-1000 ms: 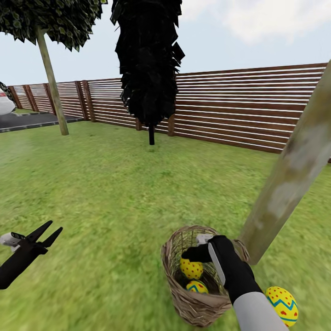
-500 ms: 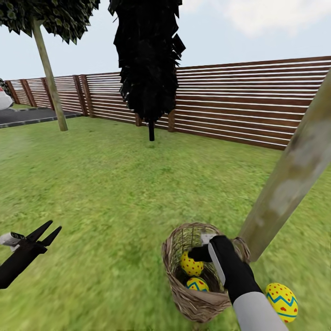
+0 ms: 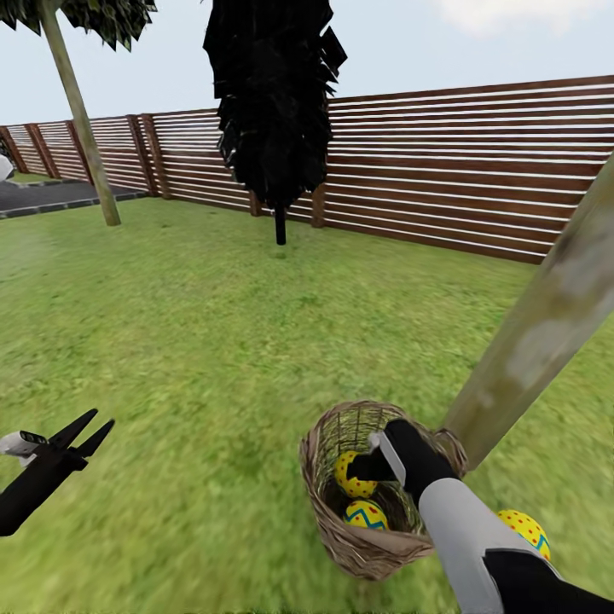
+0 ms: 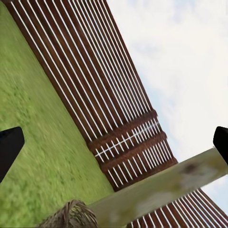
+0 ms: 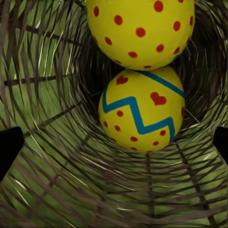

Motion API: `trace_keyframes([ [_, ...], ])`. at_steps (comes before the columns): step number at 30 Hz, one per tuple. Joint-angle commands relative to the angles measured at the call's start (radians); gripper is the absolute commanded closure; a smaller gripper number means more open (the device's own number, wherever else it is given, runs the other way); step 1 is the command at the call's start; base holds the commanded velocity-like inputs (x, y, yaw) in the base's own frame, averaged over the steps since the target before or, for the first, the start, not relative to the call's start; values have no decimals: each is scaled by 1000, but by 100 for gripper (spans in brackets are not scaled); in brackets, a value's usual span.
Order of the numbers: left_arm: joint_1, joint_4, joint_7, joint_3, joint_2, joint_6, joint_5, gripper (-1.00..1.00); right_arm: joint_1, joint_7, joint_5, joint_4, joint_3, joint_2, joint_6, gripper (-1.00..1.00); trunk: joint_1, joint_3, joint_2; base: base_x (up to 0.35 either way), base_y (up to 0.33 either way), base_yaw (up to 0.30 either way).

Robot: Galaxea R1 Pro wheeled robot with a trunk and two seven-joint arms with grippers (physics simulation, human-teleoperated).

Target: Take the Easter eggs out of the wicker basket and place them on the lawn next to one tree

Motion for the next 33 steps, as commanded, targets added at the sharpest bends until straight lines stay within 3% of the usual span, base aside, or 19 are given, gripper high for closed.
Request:
trace_keyframes([
  [1,-1,0,-2,1,0,10,2,-100,-4,-1,5,7,-8,1,-5,-100,0,-5,-1,0,0,0],
  [21,0,0,-2,1,0,10,2,-100,-31,-29,6,89,-9,1,-81,-100,9,-82,-5,0,0,0],
  [28,0,0,-2,1,1,10,2,-100,-31,-30,7,90,-9,2,-155,-100,12,-109,-7,0,0,0],
  [33,14,7,-5,-1,-6,5,5,-100,-42,-32,8,87,-13,-3,-159,-100,12,-109,-7,0,0,0],
])
